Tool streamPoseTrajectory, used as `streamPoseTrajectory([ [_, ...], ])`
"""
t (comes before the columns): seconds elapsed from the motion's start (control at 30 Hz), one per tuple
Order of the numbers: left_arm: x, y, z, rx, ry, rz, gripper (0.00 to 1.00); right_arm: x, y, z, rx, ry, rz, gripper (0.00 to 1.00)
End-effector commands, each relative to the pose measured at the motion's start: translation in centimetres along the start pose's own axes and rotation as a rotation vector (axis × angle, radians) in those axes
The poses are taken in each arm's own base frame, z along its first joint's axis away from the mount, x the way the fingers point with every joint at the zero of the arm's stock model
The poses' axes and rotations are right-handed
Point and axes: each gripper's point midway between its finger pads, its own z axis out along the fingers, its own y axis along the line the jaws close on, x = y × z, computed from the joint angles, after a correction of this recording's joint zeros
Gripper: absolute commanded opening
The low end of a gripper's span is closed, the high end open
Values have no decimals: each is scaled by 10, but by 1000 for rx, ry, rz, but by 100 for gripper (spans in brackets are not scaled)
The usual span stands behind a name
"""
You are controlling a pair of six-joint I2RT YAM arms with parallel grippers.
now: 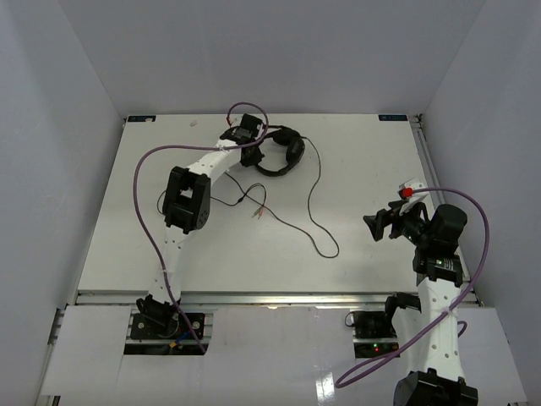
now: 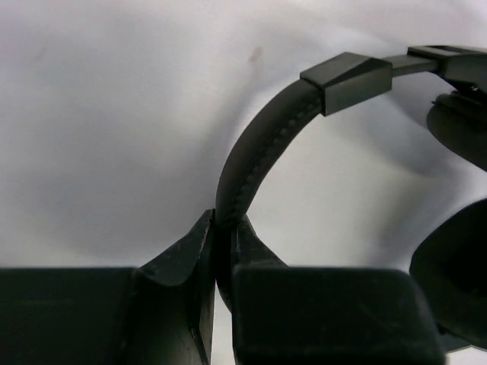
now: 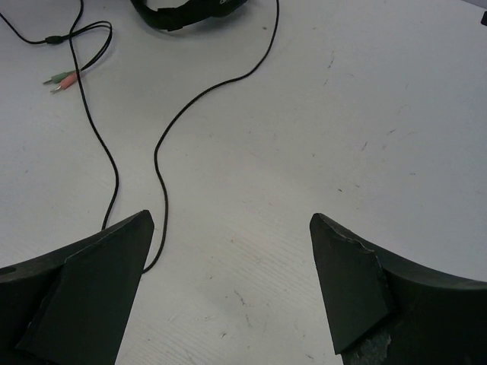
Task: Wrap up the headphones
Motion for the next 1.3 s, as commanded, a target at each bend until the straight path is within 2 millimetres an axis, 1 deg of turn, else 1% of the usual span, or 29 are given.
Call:
streamPoseTrajectory([
  [0.0, -79, -31, -129, 270, -287, 272, 0, -1, 39, -6, -236, -12, -76, 90],
  [0.07, -84, -25, -176, 320, -357, 331, 0, -13, 49, -6, -322, -24, -77, 90],
  [0.1, -86, -23, -197, 336, -379, 335, 0, -21, 52, -5, -350, -20, -66, 90],
  [0.17, -66, -7, -207, 340, -344, 322, 0, -40, 57, 4, -387, -8, -76, 90],
  [0.2, -60, -5, -215, 358, -331, 304, 0, -51, 61, 12, -393, 4, -75, 90],
  [0.23, -52, 0, -225, 377, -317, 266, 0, -57, 66, 18, -397, 16, -51, 90],
  [0.27, -47, 0, -234, 397, -307, 238, 0, -64, 74, 32, -401, 28, -33, 90],
  [0.3, -45, 1, -244, 416, -302, 211, 0, -75, 87, 44, -417, 16, -10, 90],
  [0.33, -44, 2, -254, 431, -303, 186, 0, -90, 104, 53, -445, -18, 19, 90],
  [0.37, -46, 1, -262, 440, -310, 173, 0, -120, 105, 62, -433, -132, 10, 90],
  [0.4, -50, 1, -274, 450, -321, 159, 0, -126, 113, 67, -463, -147, 45, 90],
  [0.43, -54, 1, -286, 462, -334, 147, 0, -137, 118, 75, -486, -172, 59, 90],
  [0.47, -57, 0, -297, 471, -346, 139, 0, -153, 120, 83, -506, -204, 59, 90],
  [0.5, -58, 2, -301, 470, -348, 134, 0, -171, 123, 84, -527, -237, 64, 90],
  [0.53, -63, 2, -314, 480, -370, 127, 0, -171, 124, 96, -546, -225, 87, 90],
  [0.57, -64, 3, -319, 479, -375, 124, 0, -180, 128, 100, -577, -253, 92, 90],
  [0.7, -72, 6, -338, 491, -396, 83, 0, -181, 150, 110, -729, -280, 88, 90],
  [0.77, -77, 10, -345, 504, -397, 32, 0, -170, 156, 119, -761, -301, 81, 90],
  [0.87, -80, 8, -359, 568, -380, -5, 0, -155, 161, 131, -785, -335, 59, 90],
  [0.93, -84, 5, -367, 605, -370, -45, 0, -150, 165, 138, -800, -346, 53, 91],
  [1.0, -88, 3, -374, 638, -363, -66, 0, -147, 172, 145, -824, -342, 48, 95],
  [1.07, -94, 5, -379, 655, -360, -103, 0, -141, 183, 144, -874, -346, 33, 98],
  [1.1, -98, 7, -382, 660, -364, -124, 0, -138, 190, 142, -907, -348, 27, 97],
  [1.2, -107, 6, -395, 700, -376, -153, 0, -119, 209, 133, -997, -331, 14, 87],
  [1.27, -114, 7, -401, 710, -390, -165, 0, -108, 222, 121, -1068, -323, -3, 80],
])
